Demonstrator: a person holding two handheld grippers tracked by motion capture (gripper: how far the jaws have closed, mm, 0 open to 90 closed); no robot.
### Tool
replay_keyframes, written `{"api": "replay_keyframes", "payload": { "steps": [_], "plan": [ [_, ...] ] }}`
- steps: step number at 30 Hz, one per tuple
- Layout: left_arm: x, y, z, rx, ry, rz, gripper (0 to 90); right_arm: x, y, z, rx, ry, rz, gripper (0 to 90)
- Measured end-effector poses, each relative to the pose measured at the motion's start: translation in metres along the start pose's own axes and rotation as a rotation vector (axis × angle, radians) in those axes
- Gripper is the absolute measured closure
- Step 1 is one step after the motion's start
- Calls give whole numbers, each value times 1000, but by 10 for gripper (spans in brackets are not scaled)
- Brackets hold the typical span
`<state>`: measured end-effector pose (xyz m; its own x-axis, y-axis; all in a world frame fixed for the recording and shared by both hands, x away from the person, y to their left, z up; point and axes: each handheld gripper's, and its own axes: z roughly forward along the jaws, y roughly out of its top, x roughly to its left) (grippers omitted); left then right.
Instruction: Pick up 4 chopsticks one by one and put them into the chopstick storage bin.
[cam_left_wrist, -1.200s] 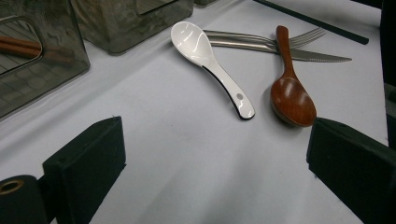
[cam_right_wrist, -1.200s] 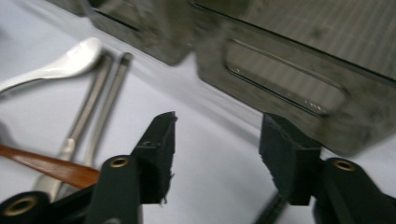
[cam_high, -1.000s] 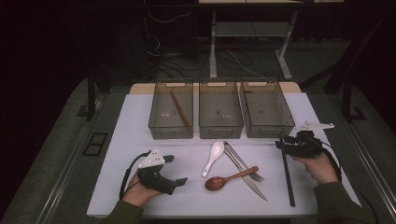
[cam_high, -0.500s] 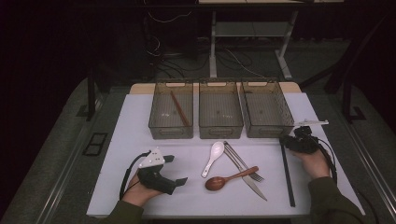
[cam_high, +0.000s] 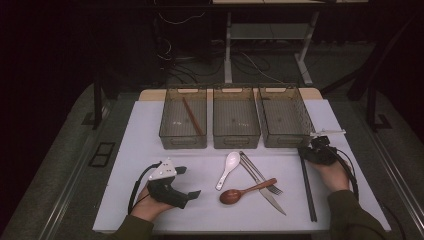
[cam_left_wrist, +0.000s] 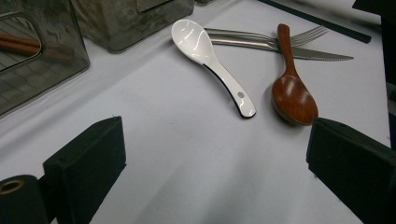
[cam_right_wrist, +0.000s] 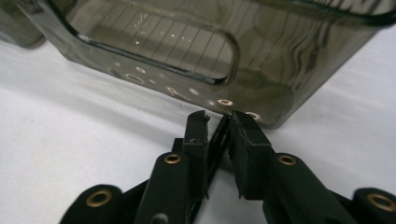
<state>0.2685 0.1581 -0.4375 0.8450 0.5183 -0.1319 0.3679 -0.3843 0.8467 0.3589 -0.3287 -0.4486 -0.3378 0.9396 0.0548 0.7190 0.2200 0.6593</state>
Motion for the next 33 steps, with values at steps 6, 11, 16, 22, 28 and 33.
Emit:
{"api": "replay_keyframes", "payload": {
  "steps": [6, 11, 16, 22, 28, 33],
  "plan": [
    [0, 0, 0, -4, 0, 0, 37, 3, 0, 1, -3, -22, -24, 762],
    [-1, 0, 0, -3, -1, 2, 38, 4, 0, 1, -3, -22, -24, 763],
    [-1, 0, 0, 1, -2, 4, 38, 6, 0, 1, -2, -12, -25, 767],
    [-1, 0, 0, 1, -2, 5, 38, 9, 0, 1, -1, 5, -39, 773],
    [-1, 0, 0, 0, -2, 6, 38, 18, 2, 3, -2, 36, -73, 779],
    [-1, 0, 0, -2, -2, 6, 38, 28, 4, 5, -2, 70, -107, 780]
  ]
}}
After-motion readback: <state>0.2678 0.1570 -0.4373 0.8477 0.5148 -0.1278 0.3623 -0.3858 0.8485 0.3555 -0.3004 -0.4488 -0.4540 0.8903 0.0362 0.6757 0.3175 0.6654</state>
